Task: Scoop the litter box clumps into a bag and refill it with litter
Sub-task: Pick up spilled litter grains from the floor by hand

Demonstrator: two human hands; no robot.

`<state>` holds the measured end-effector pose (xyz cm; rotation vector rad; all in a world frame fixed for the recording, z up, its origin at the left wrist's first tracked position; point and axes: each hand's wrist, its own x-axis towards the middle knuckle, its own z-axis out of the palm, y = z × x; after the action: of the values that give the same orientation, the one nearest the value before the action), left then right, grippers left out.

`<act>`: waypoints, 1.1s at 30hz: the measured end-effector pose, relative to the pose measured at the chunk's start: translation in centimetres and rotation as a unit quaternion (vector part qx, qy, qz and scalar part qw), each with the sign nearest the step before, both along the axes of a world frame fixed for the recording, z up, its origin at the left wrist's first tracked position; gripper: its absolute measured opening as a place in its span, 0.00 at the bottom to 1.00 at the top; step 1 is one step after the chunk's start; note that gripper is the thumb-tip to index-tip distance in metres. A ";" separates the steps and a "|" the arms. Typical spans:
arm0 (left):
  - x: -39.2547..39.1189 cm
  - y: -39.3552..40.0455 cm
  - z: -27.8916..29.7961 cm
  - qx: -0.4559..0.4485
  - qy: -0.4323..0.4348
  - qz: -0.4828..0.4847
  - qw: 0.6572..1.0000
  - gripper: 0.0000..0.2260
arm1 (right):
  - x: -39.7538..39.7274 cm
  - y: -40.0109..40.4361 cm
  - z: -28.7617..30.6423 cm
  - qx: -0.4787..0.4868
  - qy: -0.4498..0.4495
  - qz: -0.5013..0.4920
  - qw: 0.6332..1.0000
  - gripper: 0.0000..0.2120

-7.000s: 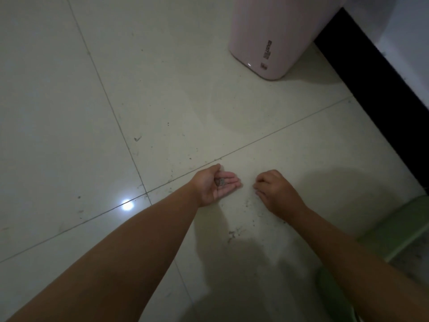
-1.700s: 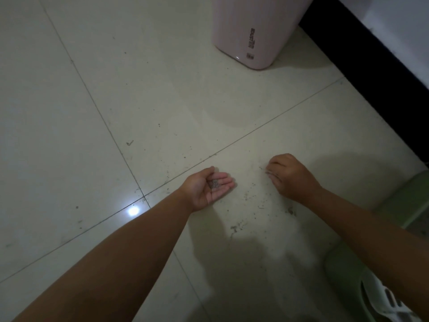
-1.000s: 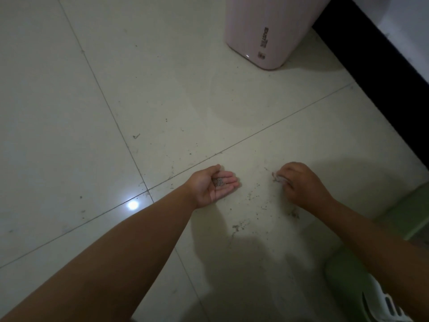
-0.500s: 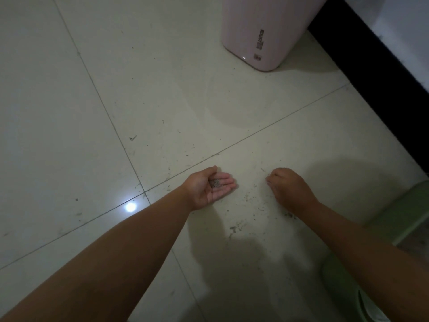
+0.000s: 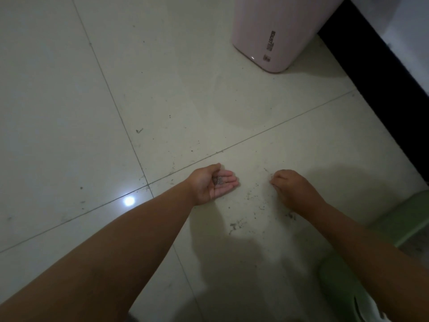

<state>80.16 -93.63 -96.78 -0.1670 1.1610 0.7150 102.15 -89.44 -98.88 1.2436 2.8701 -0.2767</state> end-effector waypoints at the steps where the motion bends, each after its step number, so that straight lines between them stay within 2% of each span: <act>1: 0.0 0.0 0.1 0.000 0.006 -0.001 1.000 0.19 | -0.1 -0.1 0.0 -0.003 -0.011 0.000 1.000 0.15; 10: 0.1 -0.1 0.5 -0.012 0.008 -0.001 1.000 0.18 | -1.2 -0.4 0.9 0.007 -0.062 0.018 0.998 0.09; 13: 0.3 -0.2 0.8 -0.013 0.019 -0.005 1.000 0.18 | -1.2 -0.7 1.0 0.053 -0.045 0.018 0.997 0.11; 15: 0.6 -0.3 1.1 -0.015 0.026 0.000 1.000 0.19 | -1.3 -0.7 0.8 0.049 -0.035 0.011 0.998 0.13; 16: 0.7 -0.4 1.2 -0.016 0.026 0.007 1.000 0.20 | -1.5 -0.7 0.8 0.035 -0.027 -0.012 0.999 0.12; 18: 0.8 -0.5 1.4 -0.021 0.025 0.025 0.999 0.21 | -2.2 -0.7 1.3 -0.045 -0.006 -0.126 0.991 0.12; 20: 0.7 -0.6 1.5 -0.025 0.022 0.042 0.999 0.20 | -2.8 -0.3 1.8 -0.141 0.052 -0.284 0.947 0.11; 22: 0.6 -0.5 1.5 -0.030 0.019 0.054 0.998 0.20 | -4.2 -0.1 3.2 -0.277 0.178 -0.379 0.865 0.06; 24: 0.5 -0.3 1.8 -0.029 0.015 0.066 0.997 0.20 | -5.8 -0.3 4.7 -0.373 0.300 -0.374 0.794 0.09; 25: 0.5 -0.1 2.0 -0.027 0.014 0.074 0.997 0.20 | -6.3 -0.5 5.3 -0.406 0.313 -0.350 0.784 0.09; 27: 0.5 0.1 2.6 -0.019 0.005 0.089 0.996 0.20 | -6.2 -0.5 6.2 -0.405 0.293 -0.330 0.801 0.06; 30: 0.7 0.6 3.4 -0.003 -0.015 0.109 0.994 0.20 | -4.4 1.2 7.0 -0.306 0.295 -0.382 0.821 0.09; 33: 0.9 2.0 4.9 0.020 -0.031 0.141 0.989 0.19 | -3.3 3.7 9.5 -0.176 0.269 -0.376 0.869 0.10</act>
<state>81.03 -91.60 -91.90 -0.3218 1.0742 0.9740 98.84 -85.75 -89.38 2.4198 2.2939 -1.2554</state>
